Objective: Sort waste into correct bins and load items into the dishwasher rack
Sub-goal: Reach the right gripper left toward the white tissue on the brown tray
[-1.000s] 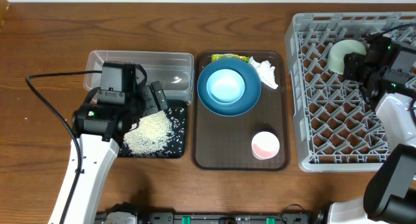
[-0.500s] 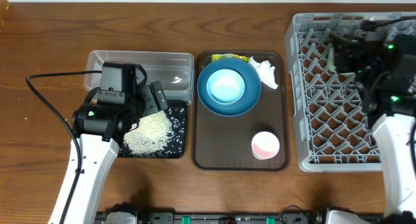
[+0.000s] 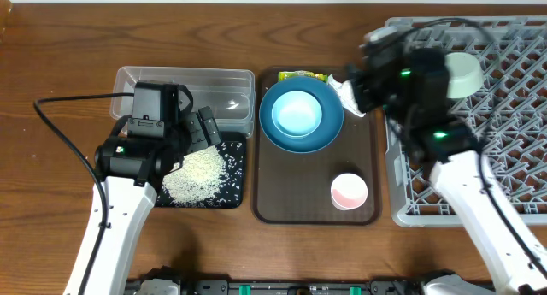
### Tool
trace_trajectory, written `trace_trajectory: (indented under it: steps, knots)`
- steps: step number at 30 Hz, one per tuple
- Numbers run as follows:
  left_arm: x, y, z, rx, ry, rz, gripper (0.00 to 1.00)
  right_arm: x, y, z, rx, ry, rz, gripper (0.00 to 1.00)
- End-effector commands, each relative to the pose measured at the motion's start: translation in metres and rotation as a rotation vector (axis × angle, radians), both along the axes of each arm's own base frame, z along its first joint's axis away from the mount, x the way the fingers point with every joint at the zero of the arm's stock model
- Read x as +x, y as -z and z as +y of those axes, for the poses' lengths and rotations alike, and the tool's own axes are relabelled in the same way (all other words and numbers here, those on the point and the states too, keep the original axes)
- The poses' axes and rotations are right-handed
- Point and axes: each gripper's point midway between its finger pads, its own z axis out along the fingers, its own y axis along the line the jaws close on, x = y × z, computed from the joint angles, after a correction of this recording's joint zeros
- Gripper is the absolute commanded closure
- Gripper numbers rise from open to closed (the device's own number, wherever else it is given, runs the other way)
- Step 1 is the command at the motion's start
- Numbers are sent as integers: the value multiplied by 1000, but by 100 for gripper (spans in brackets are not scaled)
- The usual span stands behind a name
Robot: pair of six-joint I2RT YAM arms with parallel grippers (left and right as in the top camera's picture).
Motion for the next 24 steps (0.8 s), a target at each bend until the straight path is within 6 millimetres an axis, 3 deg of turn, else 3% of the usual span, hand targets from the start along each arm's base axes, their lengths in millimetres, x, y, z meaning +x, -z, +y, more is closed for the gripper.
trace_trajectory:
  steps: [1, 11, 24]
  knots:
    - [4, -8, 1, 5, 4, -20, 5, 6, 20, 4, -142, 54, -11, 57]
    - [4, -8, 1, 5, 4, -20, 5, 14, 76, 27, -216, 32, 78, 55]
    - [4, -8, 1, 5, 4, -20, 5, 45, 143, -5, -313, 210, 149, 53]
